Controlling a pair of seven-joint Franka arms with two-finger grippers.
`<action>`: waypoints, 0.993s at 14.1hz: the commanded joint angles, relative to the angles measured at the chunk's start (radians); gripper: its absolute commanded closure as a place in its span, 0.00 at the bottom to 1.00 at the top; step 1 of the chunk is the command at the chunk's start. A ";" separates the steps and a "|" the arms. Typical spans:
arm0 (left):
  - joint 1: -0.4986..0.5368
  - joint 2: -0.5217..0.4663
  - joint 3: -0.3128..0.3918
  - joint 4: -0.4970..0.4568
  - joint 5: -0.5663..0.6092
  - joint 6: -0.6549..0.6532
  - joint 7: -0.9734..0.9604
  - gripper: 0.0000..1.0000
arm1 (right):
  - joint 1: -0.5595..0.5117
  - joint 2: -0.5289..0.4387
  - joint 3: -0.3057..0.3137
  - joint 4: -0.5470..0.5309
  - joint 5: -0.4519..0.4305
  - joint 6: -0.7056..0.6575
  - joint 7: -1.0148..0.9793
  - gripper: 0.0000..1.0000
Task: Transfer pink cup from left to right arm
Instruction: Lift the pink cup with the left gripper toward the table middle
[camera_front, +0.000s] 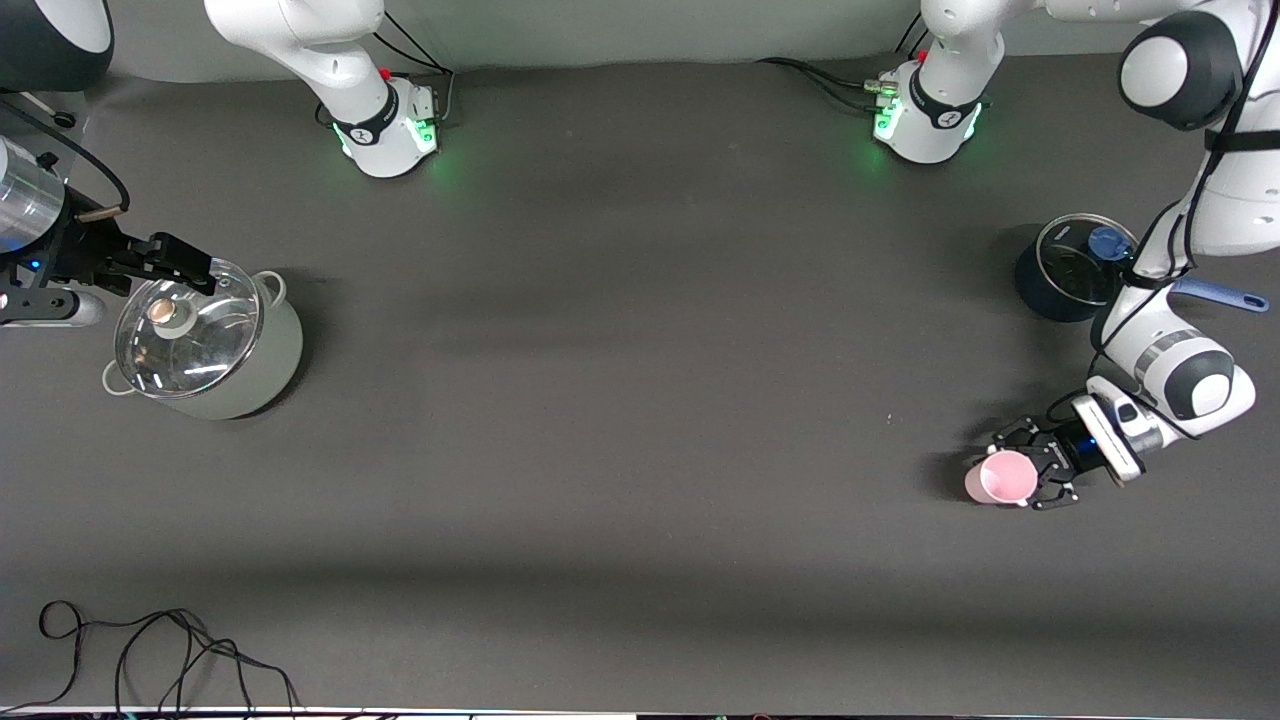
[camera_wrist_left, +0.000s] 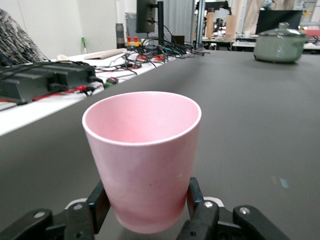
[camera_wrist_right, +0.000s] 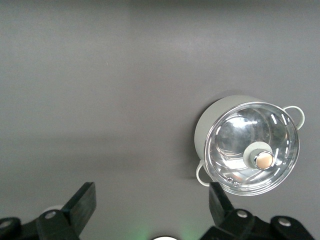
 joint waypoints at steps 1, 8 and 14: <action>-0.009 -0.135 -0.070 -0.086 -0.014 0.101 -0.140 0.48 | 0.000 0.035 -0.001 0.035 -0.023 -0.016 -0.020 0.00; -0.009 -0.356 -0.359 -0.194 -0.090 0.417 -0.456 0.51 | -0.005 0.032 -0.003 0.036 -0.011 -0.017 -0.005 0.00; -0.007 -0.484 -0.771 -0.268 -0.362 0.956 -0.458 0.57 | 0.007 0.037 0.005 0.101 0.172 -0.039 0.386 0.02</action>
